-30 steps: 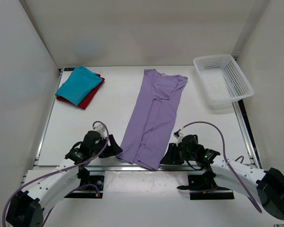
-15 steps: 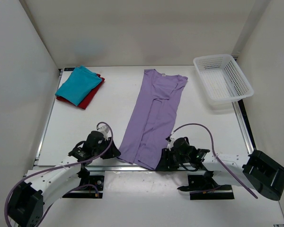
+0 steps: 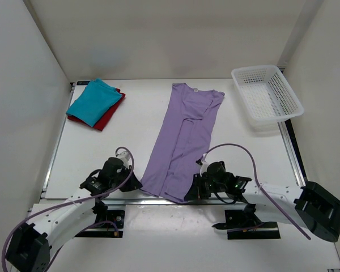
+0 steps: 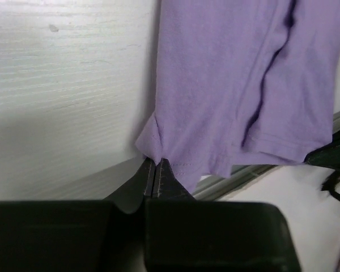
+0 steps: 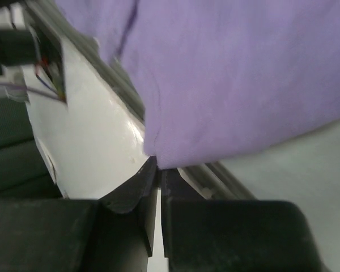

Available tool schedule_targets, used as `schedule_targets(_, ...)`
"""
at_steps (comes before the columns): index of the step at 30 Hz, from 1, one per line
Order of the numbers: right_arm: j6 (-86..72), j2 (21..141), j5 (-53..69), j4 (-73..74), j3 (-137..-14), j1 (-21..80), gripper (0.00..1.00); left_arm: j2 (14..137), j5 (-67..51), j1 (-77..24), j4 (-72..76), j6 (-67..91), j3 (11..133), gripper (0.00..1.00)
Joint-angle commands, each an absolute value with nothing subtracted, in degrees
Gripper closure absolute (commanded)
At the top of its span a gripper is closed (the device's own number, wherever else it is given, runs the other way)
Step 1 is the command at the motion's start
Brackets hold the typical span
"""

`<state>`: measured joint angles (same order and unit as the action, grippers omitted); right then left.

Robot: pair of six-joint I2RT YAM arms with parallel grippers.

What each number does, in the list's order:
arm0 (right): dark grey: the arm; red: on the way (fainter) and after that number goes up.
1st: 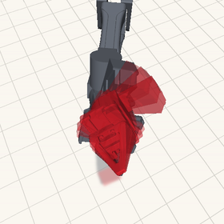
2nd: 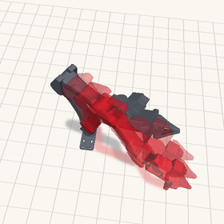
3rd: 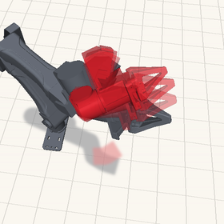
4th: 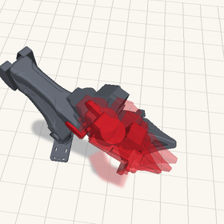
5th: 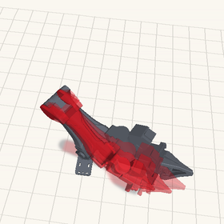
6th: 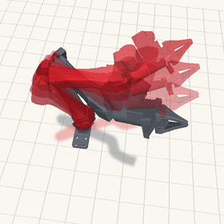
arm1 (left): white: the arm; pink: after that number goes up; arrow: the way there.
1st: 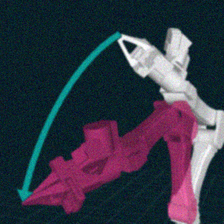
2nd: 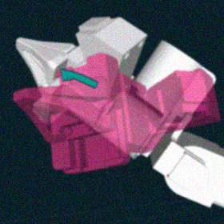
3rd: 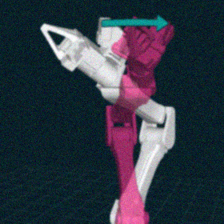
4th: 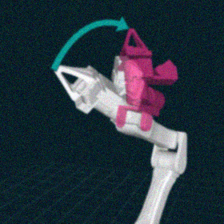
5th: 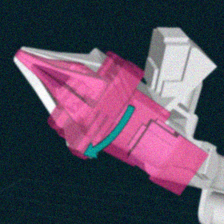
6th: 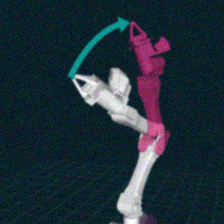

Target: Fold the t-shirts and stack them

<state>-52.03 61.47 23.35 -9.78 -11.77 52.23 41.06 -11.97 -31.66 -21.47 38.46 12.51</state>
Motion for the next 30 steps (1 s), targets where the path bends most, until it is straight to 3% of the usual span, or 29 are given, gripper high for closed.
schedule_targets(1,-48.4,56.6,23.5,-5.8,-15.8,46.2,1.00,42.4,-14.2,-29.5,-21.6,39.4,19.3,1.00)
schedule_targets(6,-37.4,57.1,29.9,1.0,-23.2,27.8,1.00,60.6,-17.2,-27.8,-12.3,40.1,34.8,1.00)
schedule_targets(11,-29.8,66.0,34.0,1.0,-32.3,11.7,1.00,82.3,-13.8,-26.4,-9.7,38.9,54.0,1.00)
schedule_targets(19,-29.7,83.2,37.8,-3.8,-43.1,2.2,1.00,107.0,-12.4,-25.1,-15.7,37.0,83.0,1.00)
schedule_targets(25,-30.2,94.0,39.4,-6.2,-50.7,0.1,1.00,119.8,-11.8,-24.3,-19.6,37.6,96.5,0.99)
schedule_targets(28,-30.4,98.5,38.8,-6.2,-55.2,0.3,0.98,124.6,-12.3,-23.5,-20.7,38.3,101.1,0.78)
schedule_targets(30,-31.3,100.3,39.3,-8.1,-56.9,0.1,0.89,124.4,-12.0,-22.5,-19.8,38.7,100.8,0.67)
